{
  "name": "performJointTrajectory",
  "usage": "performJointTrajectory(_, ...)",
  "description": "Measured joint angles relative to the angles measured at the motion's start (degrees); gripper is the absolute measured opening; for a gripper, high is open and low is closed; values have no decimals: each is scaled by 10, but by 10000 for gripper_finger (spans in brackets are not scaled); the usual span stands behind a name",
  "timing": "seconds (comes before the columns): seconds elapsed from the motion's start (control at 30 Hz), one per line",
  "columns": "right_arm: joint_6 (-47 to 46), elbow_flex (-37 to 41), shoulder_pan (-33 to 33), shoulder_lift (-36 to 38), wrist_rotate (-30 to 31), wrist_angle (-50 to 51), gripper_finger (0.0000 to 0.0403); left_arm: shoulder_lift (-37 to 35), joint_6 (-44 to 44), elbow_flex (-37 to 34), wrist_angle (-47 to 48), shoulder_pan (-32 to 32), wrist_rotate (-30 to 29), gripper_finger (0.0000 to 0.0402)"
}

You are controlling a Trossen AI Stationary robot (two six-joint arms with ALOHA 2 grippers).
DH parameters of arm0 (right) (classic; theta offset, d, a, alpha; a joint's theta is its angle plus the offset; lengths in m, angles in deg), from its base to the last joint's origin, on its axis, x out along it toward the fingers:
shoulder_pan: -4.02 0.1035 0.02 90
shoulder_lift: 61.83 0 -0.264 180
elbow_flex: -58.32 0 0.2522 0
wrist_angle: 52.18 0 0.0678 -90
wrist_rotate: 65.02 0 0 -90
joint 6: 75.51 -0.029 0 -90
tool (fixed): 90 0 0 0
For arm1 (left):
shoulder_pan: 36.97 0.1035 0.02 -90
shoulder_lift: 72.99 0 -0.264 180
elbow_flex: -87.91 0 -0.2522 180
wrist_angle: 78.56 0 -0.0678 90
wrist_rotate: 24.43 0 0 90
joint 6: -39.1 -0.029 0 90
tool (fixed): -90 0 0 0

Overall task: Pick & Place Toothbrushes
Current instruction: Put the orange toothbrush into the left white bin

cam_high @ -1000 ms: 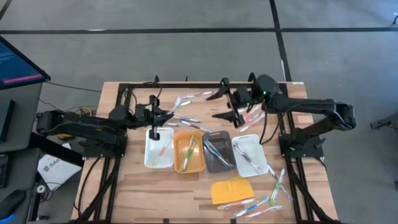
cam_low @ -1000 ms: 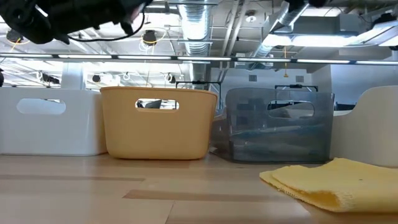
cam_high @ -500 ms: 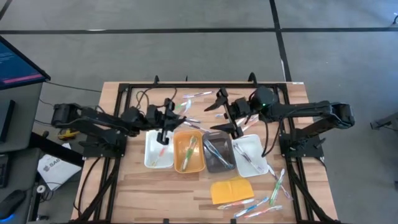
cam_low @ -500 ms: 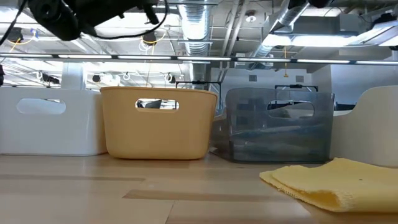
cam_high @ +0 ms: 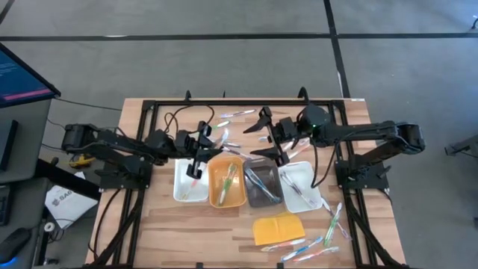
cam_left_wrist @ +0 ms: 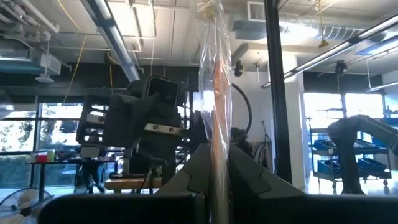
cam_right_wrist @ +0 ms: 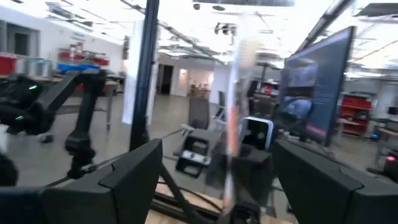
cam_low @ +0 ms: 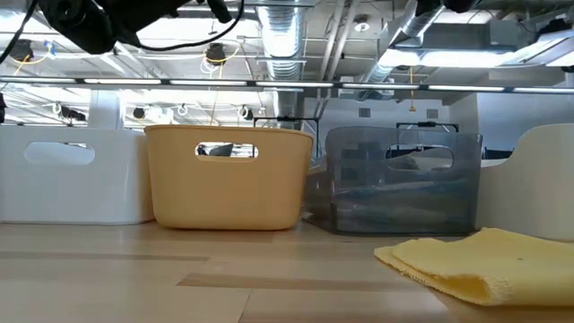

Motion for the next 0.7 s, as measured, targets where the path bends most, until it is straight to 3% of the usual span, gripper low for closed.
performJointTrajectory(0.1, -1, 0, 10, -26, 42, -3, 299, 2, -1, 0, 0, 5, 0, 17)
performJointTrajectory(0.43, -1, -60, 12, -114, 43, -16, 299, 3, -14, 0, 13, 11, -2, 17)
performJointTrajectory(0.7, 2, -90, 21, -142, 42, -15, 299, 3, -11, 0, 51, 32, -1, 17)
